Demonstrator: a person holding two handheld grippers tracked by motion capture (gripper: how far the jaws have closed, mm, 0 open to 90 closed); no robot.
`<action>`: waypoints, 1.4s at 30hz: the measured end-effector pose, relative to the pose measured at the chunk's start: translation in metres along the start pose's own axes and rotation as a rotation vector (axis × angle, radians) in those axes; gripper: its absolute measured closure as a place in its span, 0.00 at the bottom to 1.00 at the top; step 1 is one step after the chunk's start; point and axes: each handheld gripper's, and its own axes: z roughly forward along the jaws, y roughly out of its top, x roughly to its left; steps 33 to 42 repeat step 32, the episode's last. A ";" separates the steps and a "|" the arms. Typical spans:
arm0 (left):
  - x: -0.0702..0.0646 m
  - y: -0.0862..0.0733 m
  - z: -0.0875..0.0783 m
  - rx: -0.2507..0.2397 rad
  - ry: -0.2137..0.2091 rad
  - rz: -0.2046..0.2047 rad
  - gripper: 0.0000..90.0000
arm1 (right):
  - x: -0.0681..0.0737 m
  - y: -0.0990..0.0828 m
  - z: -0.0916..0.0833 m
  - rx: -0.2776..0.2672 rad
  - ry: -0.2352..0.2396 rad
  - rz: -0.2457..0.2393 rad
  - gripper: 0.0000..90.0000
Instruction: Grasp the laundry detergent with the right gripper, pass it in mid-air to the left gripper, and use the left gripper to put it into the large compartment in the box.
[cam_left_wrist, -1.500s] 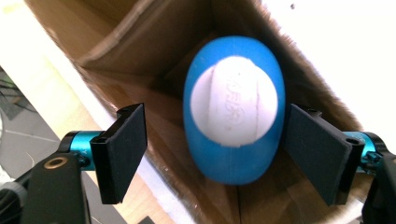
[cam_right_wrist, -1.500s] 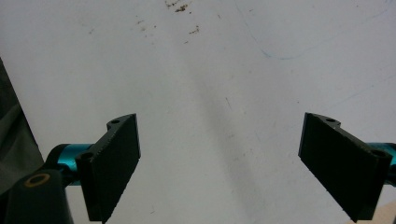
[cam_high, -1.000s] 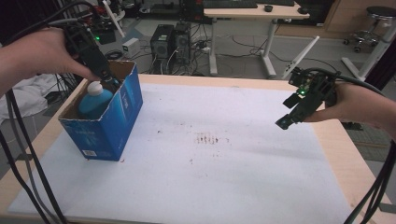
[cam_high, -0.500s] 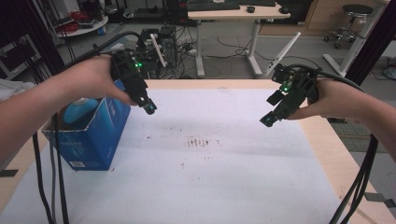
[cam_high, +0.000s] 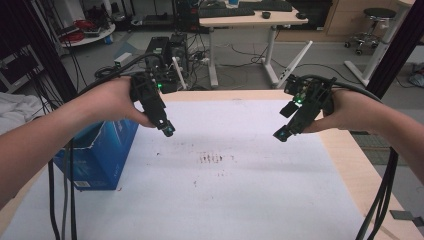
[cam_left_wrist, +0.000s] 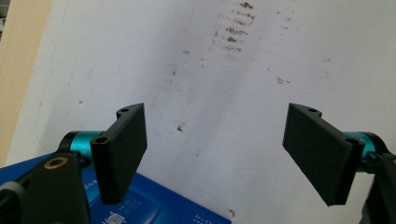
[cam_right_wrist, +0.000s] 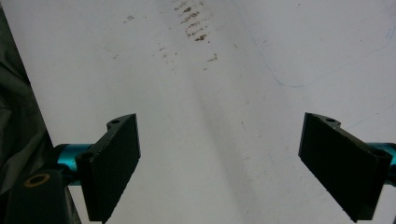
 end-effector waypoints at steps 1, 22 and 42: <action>0.001 0.000 -0.001 0.002 0.000 -0.003 0.24 | 0.000 0.000 0.000 0.000 0.000 -0.001 0.14; 0.004 -0.006 0.000 0.010 -0.006 -0.021 0.24 | -0.003 0.001 0.002 0.009 0.002 0.001 0.14; 0.004 -0.008 0.000 0.007 -0.009 -0.035 0.24 | -0.003 0.001 0.002 0.007 -0.001 -0.001 0.14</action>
